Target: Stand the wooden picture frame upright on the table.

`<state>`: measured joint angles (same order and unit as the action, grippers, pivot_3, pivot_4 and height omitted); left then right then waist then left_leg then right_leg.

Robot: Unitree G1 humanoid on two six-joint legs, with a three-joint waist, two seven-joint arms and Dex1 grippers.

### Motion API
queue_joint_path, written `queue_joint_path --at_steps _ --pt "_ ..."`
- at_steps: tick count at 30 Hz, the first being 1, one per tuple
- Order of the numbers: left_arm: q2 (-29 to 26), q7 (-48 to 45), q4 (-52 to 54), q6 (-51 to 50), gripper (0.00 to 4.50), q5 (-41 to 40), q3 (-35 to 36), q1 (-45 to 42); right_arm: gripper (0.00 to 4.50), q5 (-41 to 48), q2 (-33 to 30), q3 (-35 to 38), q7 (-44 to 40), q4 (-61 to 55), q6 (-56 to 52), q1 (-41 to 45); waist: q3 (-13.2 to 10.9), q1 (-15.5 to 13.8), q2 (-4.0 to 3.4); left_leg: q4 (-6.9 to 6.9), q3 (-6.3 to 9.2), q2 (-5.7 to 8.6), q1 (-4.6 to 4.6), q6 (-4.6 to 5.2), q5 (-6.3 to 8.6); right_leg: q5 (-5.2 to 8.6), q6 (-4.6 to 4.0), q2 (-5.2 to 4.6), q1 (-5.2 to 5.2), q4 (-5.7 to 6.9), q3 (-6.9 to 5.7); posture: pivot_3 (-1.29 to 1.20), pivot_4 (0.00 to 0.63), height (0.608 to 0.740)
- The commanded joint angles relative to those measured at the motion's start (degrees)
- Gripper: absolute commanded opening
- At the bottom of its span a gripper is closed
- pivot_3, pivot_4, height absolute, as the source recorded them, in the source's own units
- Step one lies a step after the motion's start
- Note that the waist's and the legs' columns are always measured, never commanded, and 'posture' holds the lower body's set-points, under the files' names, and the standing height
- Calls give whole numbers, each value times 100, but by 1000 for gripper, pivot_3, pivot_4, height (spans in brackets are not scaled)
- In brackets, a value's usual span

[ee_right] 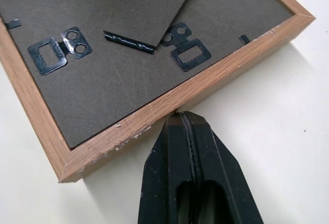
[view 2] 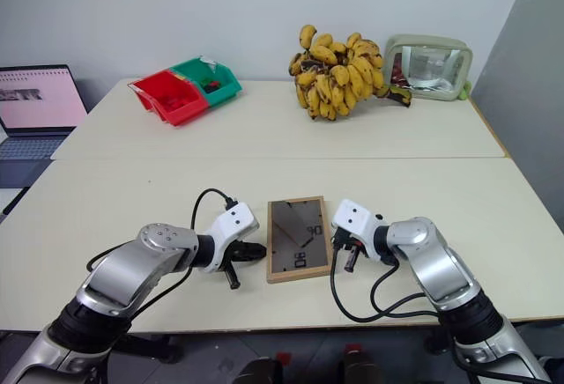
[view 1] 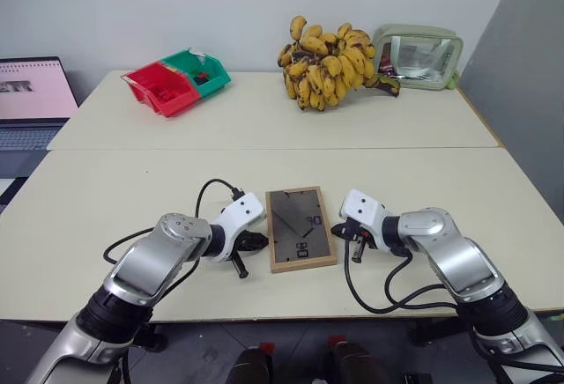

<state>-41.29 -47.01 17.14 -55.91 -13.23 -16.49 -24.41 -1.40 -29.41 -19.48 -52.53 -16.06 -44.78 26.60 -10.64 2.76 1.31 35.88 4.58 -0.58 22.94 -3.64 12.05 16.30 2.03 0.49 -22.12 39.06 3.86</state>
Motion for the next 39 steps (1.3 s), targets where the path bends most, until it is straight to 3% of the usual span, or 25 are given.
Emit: queue_joint_path --at_steps 1,5,7,12,16,19,29,35,39 --pt "135 48 -526 340 24 208 -183 -239 0 266 47 -145 -135 -251 136 90 1 2 -1 1 0 1 -2 0 0 0 0 2 1 0 1 0 150 740" --pt "-41 -56 -607 667 24 107 135 -29 0 153 -159 15 6 -88 282 83 1 1 -1 2 -2 -1 -3 0 0 0 1 4 2 0 4 0 150 740" --pt "-212 -273 -536 713 24 -253 667 261 0 -117 -394 38 145 181 759 57 0 3 -1 2 -2 -3 -1 0 0 0 1 4 0 0 5 0 150 740" --pt "-718 -1425 -749 -1676 903 -2392 2171 207 0 -376 -490 105 554 920 1587 50 -6 51 7 -4 -7 -8 6 0 0 1 -2 13 -16 1 4 0 150 740" --pt "-541 -1524 -1930 -3182 1693 -3120 2700 -556 0 -387 -311 117 705 1241 1922 30 -6 43 8 -1 1 -5 4 0 1 2 -2 23 -9 1 -5 0 150 740" --pt "-295 -1337 -2665 -3520 2238 -3105 2659 -885 0 -384 -182 88 739 1250 1956 -8 -6 50 8 -1 -2 -2 4 0 1 2 -2 22 -8 0 -2 0 150 740" --pt "-101 -1387 -2771 -3161 4410 -3036 1823 -385 0 -291 59 -4 704 655 1579 -138 -6 66 7 -6 -1 -13 1 -2 1 -4 -15 23 -15 6 7 0 150 740" --pt "137 -1300 -2912 -2776 4490 -2920 1530 -239 0 -317 377 -250 769 426 1333 -166 -2 40 2 -5 -1 -13 0 -3 2 1 -8 20 -12 4 8 0 150 740" --pt "632 -1023 -3107 -2660 4490 -2867 1589 -340 0 -381 663 -473 838 461 1278 -108 11 -29 -14 -2 -1 -11 -2 -3 1 1 -7 11 -5 1 7 0 150 740"
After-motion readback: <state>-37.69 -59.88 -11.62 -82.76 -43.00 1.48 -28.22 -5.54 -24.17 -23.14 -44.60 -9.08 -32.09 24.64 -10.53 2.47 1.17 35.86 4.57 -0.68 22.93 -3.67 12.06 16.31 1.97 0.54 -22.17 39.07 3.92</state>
